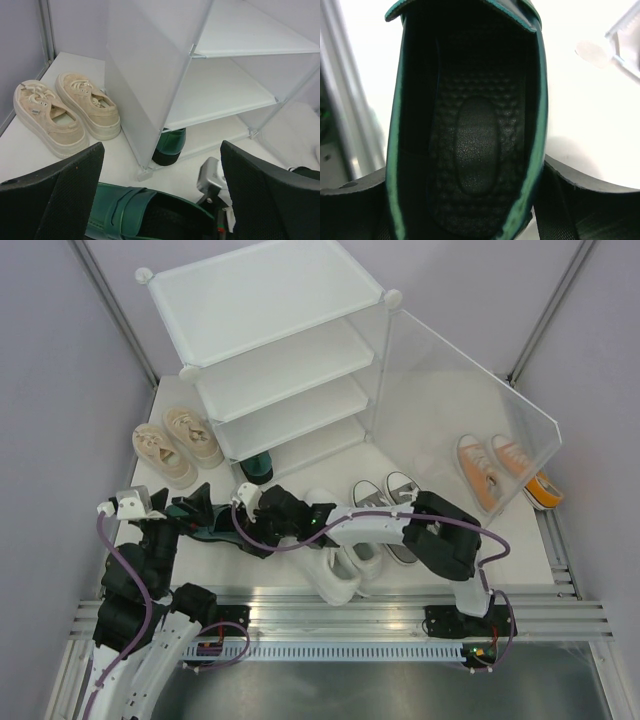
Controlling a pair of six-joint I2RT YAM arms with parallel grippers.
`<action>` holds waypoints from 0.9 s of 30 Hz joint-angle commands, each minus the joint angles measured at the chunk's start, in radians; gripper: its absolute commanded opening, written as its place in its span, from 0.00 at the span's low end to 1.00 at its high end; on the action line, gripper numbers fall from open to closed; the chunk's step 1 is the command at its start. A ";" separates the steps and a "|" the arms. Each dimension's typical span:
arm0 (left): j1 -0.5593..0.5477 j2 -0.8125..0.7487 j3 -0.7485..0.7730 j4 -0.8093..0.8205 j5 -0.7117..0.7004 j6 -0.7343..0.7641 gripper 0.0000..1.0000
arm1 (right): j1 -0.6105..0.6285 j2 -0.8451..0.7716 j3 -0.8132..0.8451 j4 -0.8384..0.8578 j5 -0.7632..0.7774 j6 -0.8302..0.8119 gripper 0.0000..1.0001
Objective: Place and organize the shoes in the shoe cabinet
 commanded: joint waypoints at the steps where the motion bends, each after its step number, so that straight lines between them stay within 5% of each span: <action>1: 0.003 -0.013 -0.003 0.020 -0.027 0.000 0.99 | -0.002 -0.155 -0.070 0.049 0.017 0.036 0.01; 12: 0.003 -0.010 -0.003 0.020 -0.033 0.002 1.00 | -0.004 -0.339 -0.208 0.084 0.070 0.082 0.01; 27: 0.003 -0.002 -0.003 0.019 -0.030 0.002 1.00 | -0.039 -0.694 -0.468 0.080 0.354 0.106 0.01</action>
